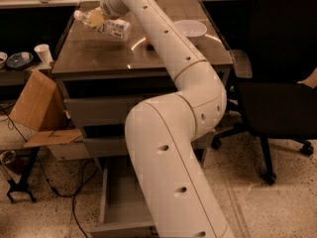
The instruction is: Place blue plastic bottle into bottom drawer
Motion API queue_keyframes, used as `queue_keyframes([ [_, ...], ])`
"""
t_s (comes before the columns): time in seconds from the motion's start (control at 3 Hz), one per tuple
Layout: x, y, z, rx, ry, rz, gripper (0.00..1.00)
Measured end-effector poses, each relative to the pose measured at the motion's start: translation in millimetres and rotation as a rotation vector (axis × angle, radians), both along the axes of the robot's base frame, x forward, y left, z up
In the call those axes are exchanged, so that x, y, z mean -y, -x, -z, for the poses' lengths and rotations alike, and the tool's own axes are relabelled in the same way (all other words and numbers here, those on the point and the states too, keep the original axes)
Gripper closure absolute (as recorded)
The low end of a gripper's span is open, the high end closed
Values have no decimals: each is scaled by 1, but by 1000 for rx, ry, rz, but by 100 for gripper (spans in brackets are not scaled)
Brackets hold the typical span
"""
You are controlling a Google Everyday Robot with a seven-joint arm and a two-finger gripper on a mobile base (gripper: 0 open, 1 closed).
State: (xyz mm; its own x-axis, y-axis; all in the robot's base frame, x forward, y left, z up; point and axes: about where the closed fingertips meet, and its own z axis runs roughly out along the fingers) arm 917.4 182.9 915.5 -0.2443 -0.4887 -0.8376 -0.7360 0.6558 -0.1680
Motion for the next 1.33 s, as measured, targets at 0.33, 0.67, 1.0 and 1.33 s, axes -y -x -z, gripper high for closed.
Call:
queue_keyframes([
  [0.33, 7, 11, -29, 15, -84, -31, 100],
  [0.67, 18, 30, -49, 9, -134, -65, 100],
  [1.0, 38, 57, -65, -5, -157, -102, 100],
  [1.33, 63, 87, -76, -25, -179, -121, 100],
])
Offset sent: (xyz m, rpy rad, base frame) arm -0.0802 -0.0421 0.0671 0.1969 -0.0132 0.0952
